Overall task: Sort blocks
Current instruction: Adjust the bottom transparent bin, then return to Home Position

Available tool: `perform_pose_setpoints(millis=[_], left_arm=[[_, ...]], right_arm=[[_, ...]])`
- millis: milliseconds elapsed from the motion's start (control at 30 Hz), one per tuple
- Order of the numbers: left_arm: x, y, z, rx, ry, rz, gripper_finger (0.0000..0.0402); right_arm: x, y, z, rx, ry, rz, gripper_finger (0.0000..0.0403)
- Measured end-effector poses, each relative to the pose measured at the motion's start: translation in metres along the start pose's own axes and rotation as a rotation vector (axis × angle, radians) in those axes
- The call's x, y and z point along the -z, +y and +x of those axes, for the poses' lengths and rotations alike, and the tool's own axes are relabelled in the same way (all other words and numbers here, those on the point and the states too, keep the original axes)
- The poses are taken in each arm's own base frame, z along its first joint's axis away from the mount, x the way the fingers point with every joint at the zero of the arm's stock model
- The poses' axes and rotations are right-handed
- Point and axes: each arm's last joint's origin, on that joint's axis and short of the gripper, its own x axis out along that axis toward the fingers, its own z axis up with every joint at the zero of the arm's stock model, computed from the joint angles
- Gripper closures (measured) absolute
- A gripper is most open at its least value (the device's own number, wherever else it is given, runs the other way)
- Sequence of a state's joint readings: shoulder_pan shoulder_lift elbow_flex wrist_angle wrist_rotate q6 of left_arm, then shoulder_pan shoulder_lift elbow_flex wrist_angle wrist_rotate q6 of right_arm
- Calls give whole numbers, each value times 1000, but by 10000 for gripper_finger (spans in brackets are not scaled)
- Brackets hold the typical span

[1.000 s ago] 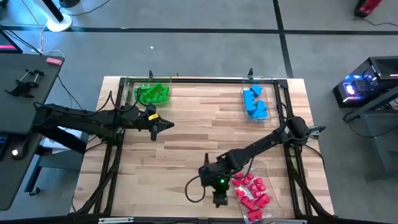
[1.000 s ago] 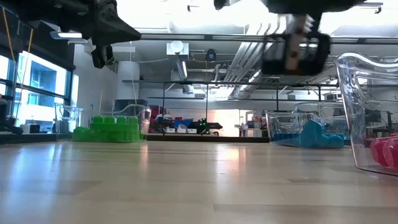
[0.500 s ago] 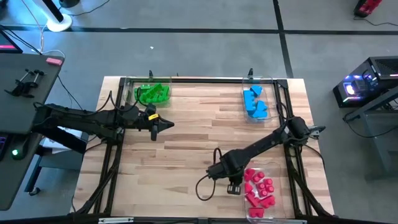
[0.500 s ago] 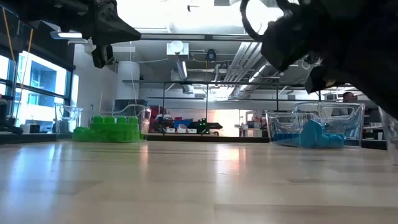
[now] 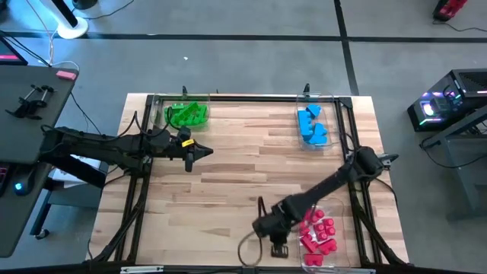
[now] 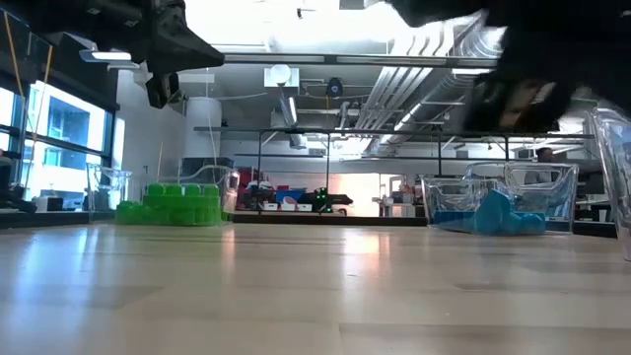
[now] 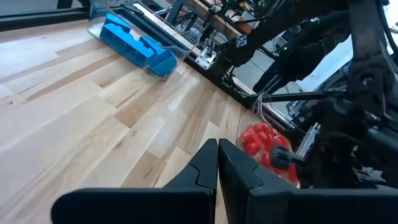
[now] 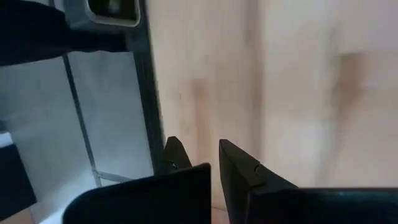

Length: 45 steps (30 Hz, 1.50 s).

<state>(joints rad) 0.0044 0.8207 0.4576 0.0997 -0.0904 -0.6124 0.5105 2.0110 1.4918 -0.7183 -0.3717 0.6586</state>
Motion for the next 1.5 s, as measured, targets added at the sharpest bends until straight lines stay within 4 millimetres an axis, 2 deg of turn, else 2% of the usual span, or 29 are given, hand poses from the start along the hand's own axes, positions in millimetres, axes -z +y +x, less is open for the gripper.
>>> perform_pose_setpoints(millis=[233,367,533,800,1167,1267,1333,1500], left_arm=[[0,0,0,-1,1,24,401],[0,1,0,-6,-1,25,401],[0,1,0,-17,-9,40,401],[-1,1,0,-23,-16,40,401],[-1,1,0,-25,-16,40,401],[-2,-1,-1,6,-21,38,401],[-7,-4,-7,59,-40,40,401],[-30,-19,-28,188,-117,79,401]], right_arm=[[32,28,36,14,124,-2,403],[51,30,48,85,226,42,403],[67,27,48,201,309,69,403],[65,23,47,200,325,93,403],[92,40,53,208,415,58,403],[92,43,53,211,408,77,403],[86,47,47,208,381,70,403],[50,50,8,289,231,-24,403]])
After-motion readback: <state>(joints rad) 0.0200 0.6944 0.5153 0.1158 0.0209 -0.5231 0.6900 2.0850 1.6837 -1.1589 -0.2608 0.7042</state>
